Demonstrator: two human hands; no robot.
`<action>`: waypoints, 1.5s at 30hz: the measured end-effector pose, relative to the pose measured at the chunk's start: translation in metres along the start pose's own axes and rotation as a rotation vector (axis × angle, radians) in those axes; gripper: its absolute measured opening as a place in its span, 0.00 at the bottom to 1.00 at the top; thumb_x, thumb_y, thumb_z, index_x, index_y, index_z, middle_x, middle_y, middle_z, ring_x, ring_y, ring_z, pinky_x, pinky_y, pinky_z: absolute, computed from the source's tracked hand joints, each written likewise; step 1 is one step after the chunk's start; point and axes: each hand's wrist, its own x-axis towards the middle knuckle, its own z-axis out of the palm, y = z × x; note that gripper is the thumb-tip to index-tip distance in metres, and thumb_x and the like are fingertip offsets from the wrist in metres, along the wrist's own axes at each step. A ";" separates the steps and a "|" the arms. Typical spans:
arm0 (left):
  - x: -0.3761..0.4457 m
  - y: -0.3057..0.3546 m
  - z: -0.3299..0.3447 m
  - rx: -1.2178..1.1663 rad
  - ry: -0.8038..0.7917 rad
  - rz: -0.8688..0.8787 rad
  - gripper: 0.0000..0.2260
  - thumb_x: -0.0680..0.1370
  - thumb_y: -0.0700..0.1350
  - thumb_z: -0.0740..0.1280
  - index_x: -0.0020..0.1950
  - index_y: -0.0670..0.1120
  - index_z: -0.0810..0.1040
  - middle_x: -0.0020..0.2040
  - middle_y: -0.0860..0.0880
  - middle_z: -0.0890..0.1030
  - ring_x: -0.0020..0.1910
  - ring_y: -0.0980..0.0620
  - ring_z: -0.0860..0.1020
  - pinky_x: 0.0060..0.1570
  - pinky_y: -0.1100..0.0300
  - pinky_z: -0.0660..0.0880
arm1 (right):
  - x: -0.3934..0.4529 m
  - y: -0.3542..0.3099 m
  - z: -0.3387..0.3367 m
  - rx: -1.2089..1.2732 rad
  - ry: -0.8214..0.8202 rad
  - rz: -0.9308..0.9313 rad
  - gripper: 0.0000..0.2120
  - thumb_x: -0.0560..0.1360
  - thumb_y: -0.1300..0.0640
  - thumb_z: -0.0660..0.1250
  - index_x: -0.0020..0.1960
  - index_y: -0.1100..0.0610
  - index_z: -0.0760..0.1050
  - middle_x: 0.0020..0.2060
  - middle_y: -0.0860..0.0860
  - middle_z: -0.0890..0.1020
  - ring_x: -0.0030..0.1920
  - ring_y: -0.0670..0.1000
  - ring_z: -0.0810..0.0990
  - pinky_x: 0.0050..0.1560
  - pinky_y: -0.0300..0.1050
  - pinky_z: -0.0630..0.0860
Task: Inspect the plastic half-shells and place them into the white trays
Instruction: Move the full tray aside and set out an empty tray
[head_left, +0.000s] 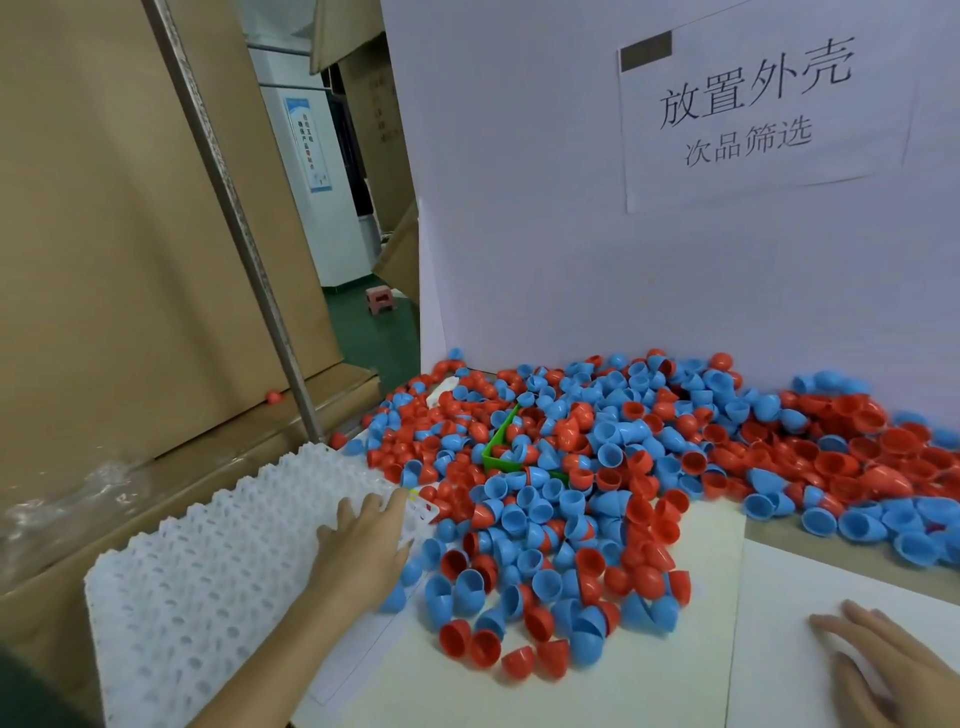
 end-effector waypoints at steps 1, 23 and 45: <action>0.000 0.000 -0.002 -0.012 0.007 -0.004 0.26 0.83 0.52 0.60 0.78 0.54 0.54 0.70 0.50 0.67 0.69 0.44 0.64 0.61 0.47 0.69 | 0.000 0.000 -0.001 0.002 -0.003 0.006 0.19 0.65 0.75 0.74 0.50 0.57 0.85 0.59 0.64 0.81 0.64 0.69 0.76 0.66 0.70 0.68; -0.054 0.161 -0.090 -0.027 0.437 0.218 0.34 0.76 0.35 0.66 0.74 0.56 0.54 0.68 0.43 0.64 0.66 0.38 0.63 0.57 0.39 0.70 | -0.004 -0.133 -0.036 1.041 -0.370 0.088 0.14 0.81 0.50 0.61 0.57 0.54 0.82 0.51 0.51 0.86 0.52 0.51 0.85 0.55 0.50 0.79; -0.150 0.326 -0.065 -0.294 0.149 1.263 0.33 0.79 0.63 0.63 0.75 0.57 0.48 0.79 0.51 0.52 0.78 0.49 0.47 0.76 0.41 0.48 | -0.034 0.013 -0.153 1.698 -0.154 0.354 0.18 0.75 0.52 0.66 0.59 0.62 0.82 0.54 0.61 0.84 0.53 0.60 0.85 0.44 0.51 0.83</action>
